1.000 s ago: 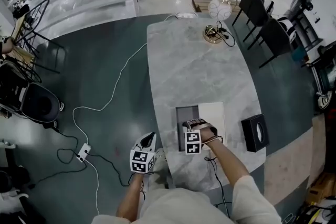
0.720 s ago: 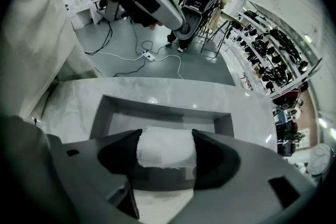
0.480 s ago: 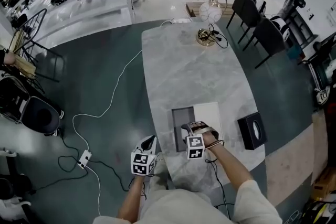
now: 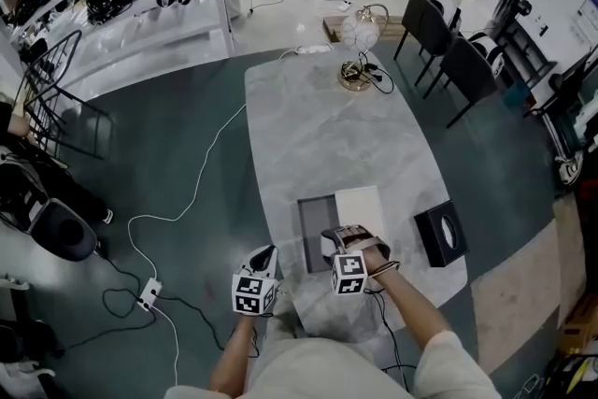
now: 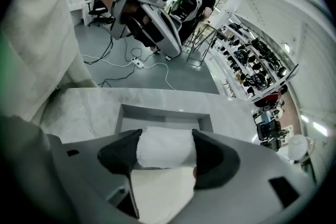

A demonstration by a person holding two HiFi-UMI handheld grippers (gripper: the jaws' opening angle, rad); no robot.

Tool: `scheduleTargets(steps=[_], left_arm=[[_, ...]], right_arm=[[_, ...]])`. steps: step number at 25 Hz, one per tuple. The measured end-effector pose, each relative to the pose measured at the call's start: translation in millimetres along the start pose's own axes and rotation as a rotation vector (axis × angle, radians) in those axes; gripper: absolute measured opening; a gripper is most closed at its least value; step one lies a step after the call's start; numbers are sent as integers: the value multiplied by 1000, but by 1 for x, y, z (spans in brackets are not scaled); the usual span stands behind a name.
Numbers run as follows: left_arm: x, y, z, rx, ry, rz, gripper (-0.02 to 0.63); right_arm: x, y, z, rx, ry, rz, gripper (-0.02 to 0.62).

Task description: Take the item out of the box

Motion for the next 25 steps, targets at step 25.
scheduleTargets(steps=[25], left_arm=[[-33,-19,42,7,89,75,15]], right_arm=[[14,-68,18,267,616,277,298]])
Point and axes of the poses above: the fingertips, and each gripper's own axes: y forward along the fingers, z to its right, x out of its underside, the point moved 4 cm from there along -y, backward along the fingers, and after that the axes turned 11 degrees about -y, right-handed, at the moved point
